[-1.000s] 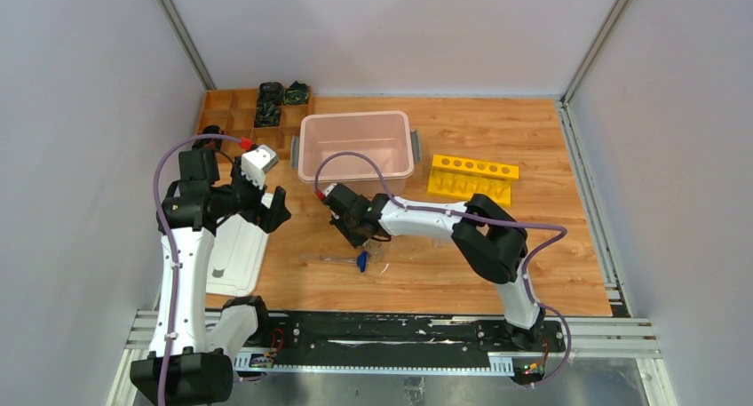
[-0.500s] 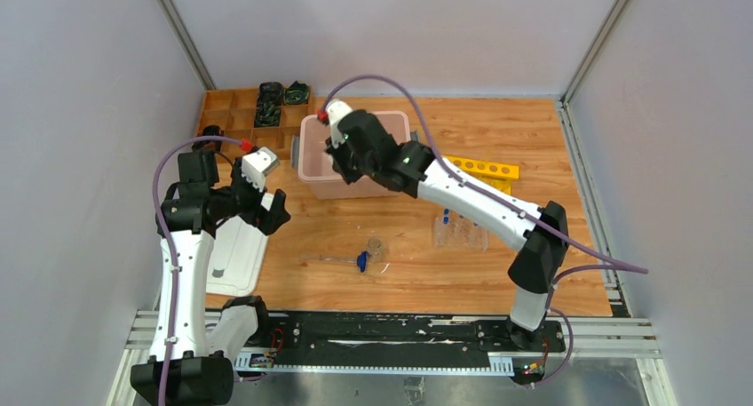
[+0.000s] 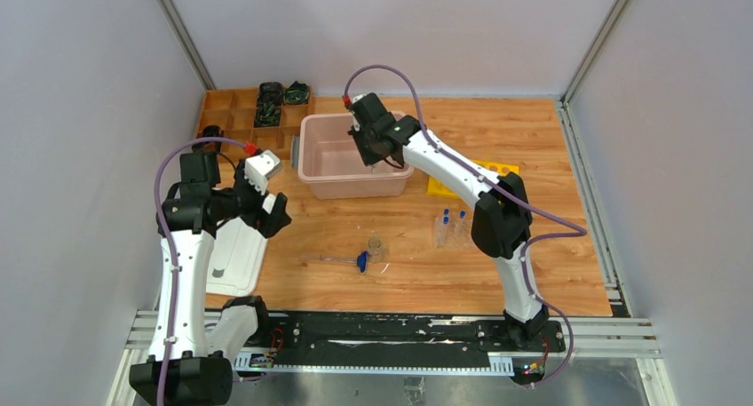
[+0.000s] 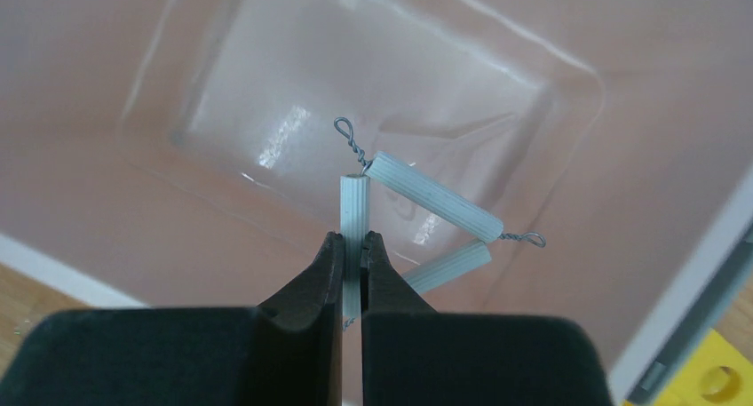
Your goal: Organize the chemistry lab equipment
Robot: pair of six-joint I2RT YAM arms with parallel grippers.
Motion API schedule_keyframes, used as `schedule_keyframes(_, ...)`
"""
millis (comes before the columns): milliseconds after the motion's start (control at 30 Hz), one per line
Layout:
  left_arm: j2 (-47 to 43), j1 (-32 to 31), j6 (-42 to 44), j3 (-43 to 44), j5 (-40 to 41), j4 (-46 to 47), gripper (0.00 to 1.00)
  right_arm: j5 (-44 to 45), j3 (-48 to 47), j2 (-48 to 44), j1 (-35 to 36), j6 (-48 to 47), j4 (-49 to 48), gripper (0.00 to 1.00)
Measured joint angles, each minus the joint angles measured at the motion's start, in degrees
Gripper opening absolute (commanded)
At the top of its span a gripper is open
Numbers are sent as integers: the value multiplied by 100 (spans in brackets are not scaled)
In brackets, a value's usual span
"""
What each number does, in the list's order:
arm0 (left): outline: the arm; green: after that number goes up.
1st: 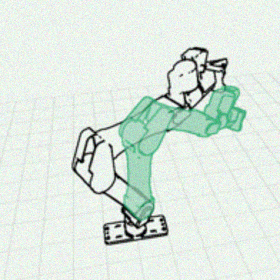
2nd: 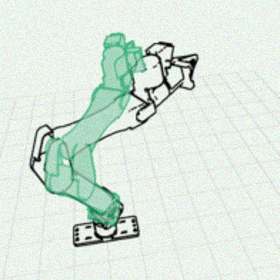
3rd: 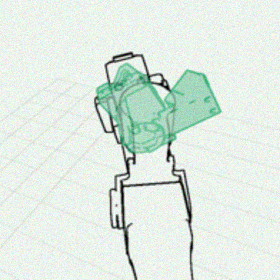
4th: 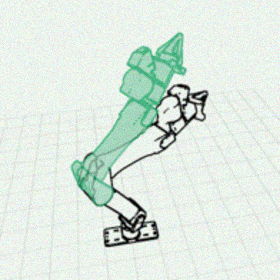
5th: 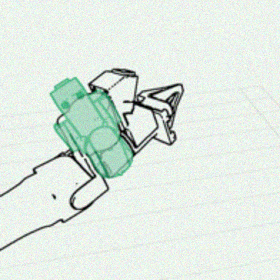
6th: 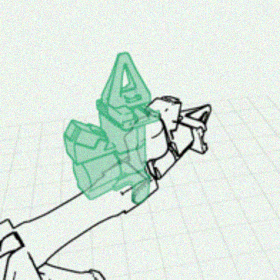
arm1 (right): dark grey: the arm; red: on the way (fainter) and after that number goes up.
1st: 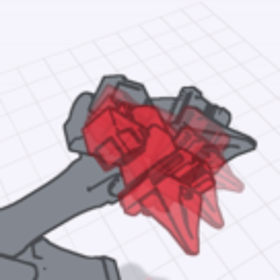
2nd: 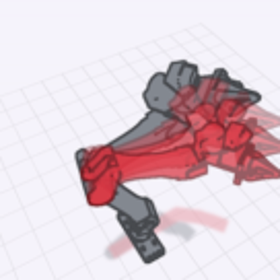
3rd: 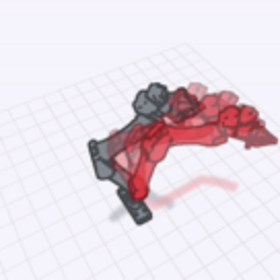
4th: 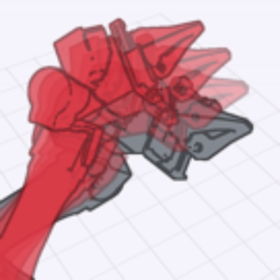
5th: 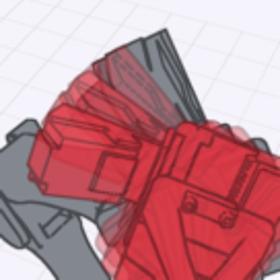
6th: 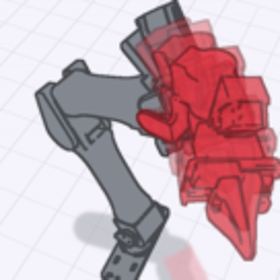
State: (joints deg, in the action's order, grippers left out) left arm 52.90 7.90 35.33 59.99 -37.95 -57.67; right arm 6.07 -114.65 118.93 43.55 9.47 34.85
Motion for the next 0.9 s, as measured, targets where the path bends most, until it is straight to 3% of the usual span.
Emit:
schedule_keyframes(233,7,-413,315,-61,76,-177,98,-2,-28,487,-22,61,175,3)
schedule_keyframes(400,15,-1346,658,-404,398,-310,96,-4,-55,664,-87,146,243,21)
schedule_keyframes(533,105,-1838,866,-647,684,-378,96,-37,-55,702,-122,245,262,45)
schedule_keyframes(633,249,-2192,1047,-820,887,-411,96,-79,-50,658,-138,308,267,56)
schedule_keyframes(767,531,-2516,1276,-925,1097,-424,96,-179,66,350,-142,369,291,60)
schedule_keyframes(900,857,-2756,1519,-973,1252,-407,95,-310,623,-636,-140,461,219,60)
